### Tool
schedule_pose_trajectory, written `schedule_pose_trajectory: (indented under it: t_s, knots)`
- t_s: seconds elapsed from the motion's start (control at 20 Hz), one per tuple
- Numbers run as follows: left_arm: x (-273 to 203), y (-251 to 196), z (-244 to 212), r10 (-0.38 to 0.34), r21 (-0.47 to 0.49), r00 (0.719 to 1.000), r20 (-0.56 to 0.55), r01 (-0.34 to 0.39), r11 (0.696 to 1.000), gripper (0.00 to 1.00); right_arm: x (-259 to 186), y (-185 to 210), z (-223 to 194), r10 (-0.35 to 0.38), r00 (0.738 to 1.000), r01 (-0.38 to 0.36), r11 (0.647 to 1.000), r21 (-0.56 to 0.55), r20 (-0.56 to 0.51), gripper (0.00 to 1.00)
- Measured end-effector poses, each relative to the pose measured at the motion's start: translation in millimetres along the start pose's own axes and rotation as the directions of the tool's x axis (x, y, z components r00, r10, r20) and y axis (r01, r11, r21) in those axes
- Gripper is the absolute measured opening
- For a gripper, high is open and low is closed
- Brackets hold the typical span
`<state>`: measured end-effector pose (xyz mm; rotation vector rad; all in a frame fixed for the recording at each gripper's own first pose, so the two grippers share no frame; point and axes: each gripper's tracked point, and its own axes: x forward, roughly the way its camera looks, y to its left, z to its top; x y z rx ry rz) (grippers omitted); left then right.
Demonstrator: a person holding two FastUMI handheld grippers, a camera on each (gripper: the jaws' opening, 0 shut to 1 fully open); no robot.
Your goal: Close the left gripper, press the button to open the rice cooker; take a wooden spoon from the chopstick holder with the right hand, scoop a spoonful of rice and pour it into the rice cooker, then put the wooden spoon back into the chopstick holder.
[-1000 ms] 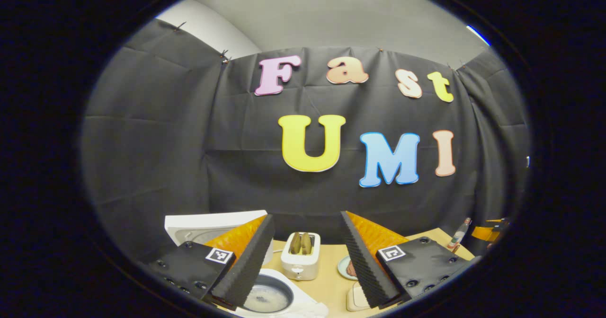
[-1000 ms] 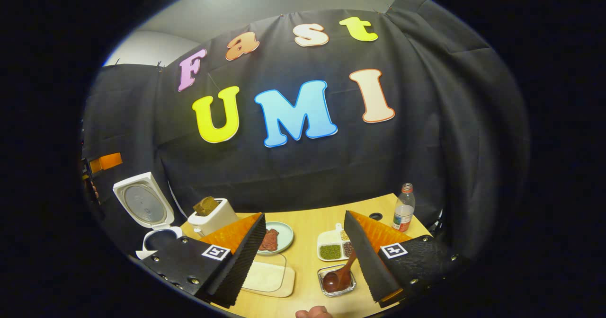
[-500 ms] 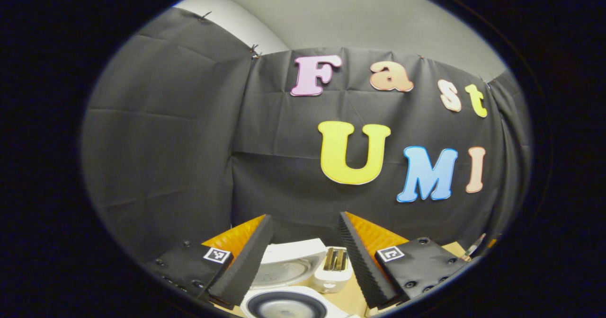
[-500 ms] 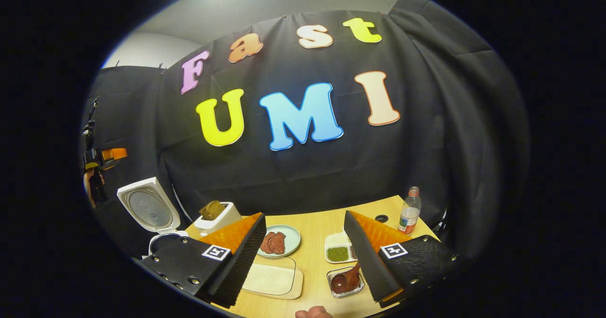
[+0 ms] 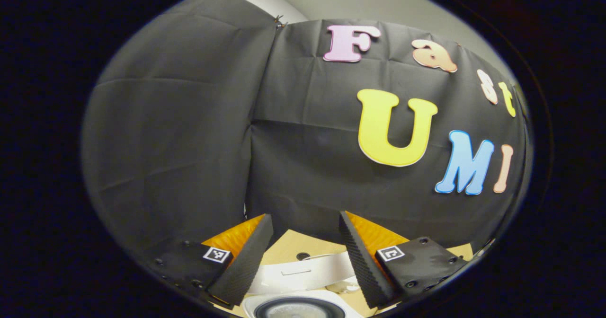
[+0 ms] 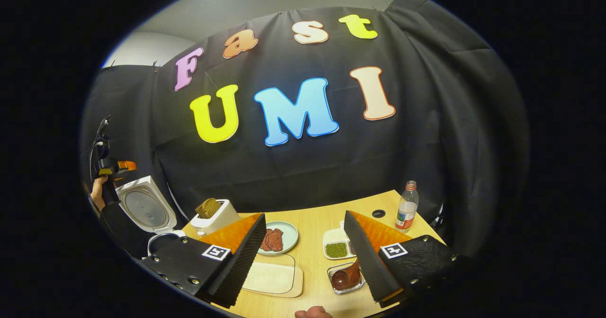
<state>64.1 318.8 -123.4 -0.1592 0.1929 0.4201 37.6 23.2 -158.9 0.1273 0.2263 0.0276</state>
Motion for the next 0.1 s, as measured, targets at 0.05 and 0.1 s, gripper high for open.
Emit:
schedule_pose_trajectory:
  t_s: [0.05,0.1]
  knots:
    - [3.9,-0.8,-2.1,0.002,0.003,1.000,-0.002,-0.002,1.000,0.96,-0.4,-0.6,-0.4,-0.004,1.000,0.004,1.000,0.000,0.000,0.99]
    - [7.3,-0.9,-5.2,0.004,0.010,1.000,-0.006,-0.004,1.000,0.96,-0.4,-1.4,-0.8,-0.006,1.000,0.006,1.000,0.001,-0.002,1.00]
